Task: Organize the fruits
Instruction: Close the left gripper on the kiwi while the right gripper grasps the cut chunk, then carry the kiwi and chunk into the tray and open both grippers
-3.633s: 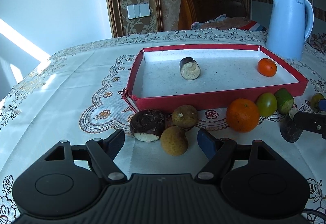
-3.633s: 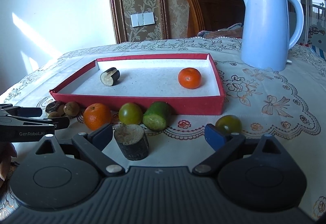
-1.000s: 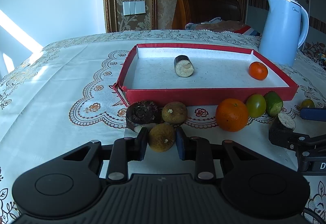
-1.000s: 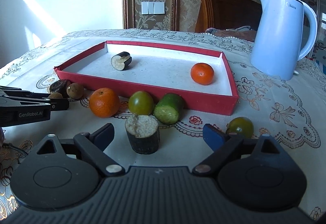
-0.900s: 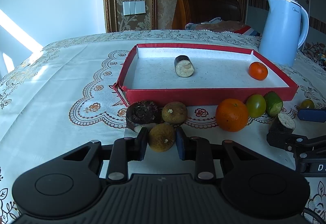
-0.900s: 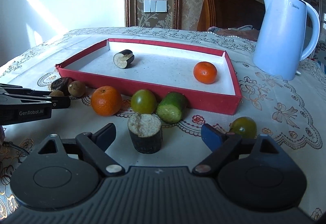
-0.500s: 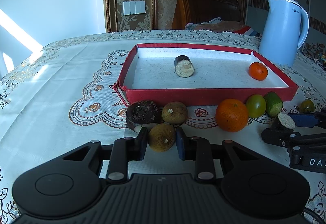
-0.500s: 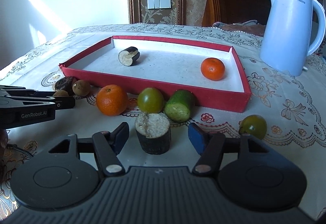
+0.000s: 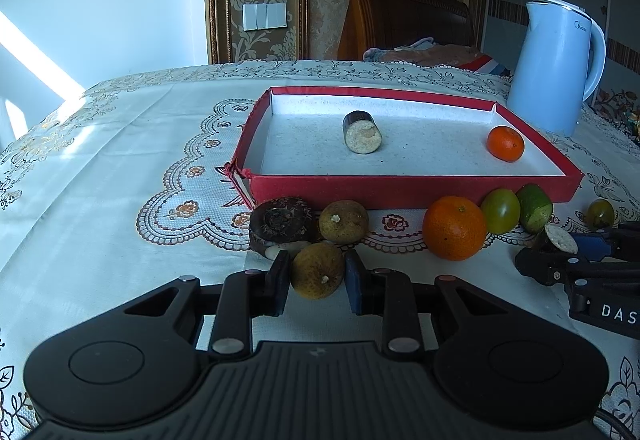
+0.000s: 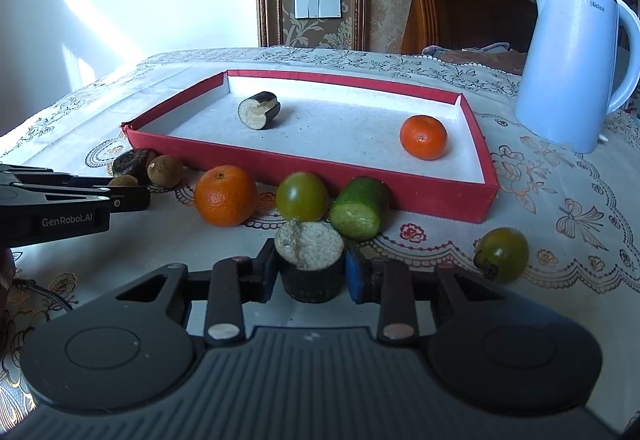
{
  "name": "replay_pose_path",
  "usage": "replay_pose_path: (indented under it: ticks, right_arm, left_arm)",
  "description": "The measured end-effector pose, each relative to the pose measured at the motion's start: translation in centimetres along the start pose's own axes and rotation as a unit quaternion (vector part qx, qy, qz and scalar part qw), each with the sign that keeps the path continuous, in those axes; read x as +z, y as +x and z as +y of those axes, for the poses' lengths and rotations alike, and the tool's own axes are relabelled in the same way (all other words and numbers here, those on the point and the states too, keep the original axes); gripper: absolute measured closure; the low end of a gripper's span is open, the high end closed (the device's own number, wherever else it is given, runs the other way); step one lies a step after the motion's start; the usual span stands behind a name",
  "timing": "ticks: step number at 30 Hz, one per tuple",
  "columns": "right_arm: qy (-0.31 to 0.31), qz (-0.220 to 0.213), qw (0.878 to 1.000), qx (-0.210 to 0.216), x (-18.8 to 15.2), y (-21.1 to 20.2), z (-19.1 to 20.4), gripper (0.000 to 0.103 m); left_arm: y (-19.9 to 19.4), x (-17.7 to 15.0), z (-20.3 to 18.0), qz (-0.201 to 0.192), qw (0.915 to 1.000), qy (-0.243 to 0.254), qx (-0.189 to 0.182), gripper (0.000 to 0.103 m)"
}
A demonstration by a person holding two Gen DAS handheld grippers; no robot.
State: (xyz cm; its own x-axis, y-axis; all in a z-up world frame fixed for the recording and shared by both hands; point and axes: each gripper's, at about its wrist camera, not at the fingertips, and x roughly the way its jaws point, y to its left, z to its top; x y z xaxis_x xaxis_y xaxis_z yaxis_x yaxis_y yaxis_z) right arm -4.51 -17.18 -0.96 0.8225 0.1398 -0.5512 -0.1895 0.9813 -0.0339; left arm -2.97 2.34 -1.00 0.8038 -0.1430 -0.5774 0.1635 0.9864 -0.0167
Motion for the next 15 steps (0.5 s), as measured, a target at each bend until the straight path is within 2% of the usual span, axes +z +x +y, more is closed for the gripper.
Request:
replay_pose_path:
  ticks: [9,15]
  right_arm:
    - [0.013,-0.027,0.999,-0.010,0.0,-1.0,-0.5,0.072]
    - [0.019,-0.050,0.998,-0.014,1.0,-2.0,-0.6,0.072]
  left_arm:
    - [-0.8,0.0,0.0,-0.006,1.0000,0.001,0.002,0.076]
    - [-2.1,1.8,-0.9,-0.021,0.9997,0.009,-0.005,0.076]
